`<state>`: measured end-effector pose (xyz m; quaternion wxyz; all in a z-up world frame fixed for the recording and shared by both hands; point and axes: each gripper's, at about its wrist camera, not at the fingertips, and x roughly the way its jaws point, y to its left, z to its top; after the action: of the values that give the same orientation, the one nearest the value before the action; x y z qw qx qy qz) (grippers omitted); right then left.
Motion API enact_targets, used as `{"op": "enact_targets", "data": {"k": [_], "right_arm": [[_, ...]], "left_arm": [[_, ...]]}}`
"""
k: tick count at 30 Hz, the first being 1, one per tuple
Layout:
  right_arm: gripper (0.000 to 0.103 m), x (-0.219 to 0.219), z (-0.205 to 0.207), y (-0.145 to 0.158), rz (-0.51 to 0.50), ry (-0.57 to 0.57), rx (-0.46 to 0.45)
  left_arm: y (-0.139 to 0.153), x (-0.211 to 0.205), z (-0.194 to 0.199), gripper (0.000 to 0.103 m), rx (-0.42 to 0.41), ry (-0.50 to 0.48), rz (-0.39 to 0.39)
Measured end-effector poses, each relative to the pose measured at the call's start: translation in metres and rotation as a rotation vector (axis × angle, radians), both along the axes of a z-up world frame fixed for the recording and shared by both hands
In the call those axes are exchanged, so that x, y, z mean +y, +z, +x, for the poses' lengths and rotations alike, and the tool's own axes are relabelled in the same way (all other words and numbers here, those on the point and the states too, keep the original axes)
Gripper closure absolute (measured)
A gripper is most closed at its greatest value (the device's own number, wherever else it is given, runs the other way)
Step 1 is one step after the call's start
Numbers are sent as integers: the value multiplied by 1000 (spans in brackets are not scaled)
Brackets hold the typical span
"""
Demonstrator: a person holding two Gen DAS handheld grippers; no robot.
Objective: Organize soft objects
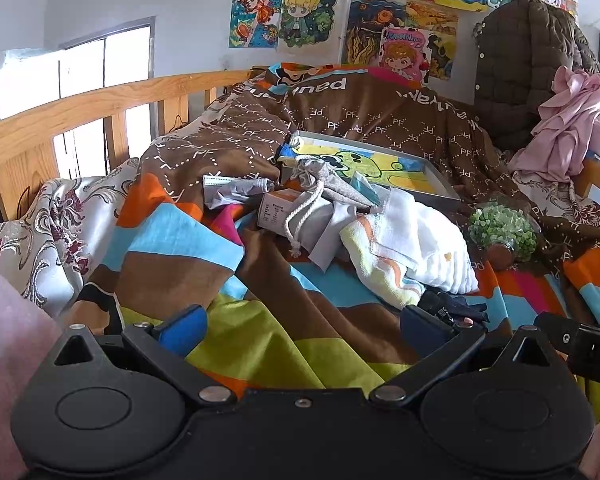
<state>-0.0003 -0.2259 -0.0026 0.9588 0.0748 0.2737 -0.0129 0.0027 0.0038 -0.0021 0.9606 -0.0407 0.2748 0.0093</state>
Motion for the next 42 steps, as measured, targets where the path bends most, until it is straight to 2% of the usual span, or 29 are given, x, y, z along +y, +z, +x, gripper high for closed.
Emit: {"op": "enact_targets", "data": {"k": [42], "right_arm": [[0, 0, 0, 1, -2, 0, 6]], "left_arm": [[0, 0, 1, 1, 3, 0, 0]]}}
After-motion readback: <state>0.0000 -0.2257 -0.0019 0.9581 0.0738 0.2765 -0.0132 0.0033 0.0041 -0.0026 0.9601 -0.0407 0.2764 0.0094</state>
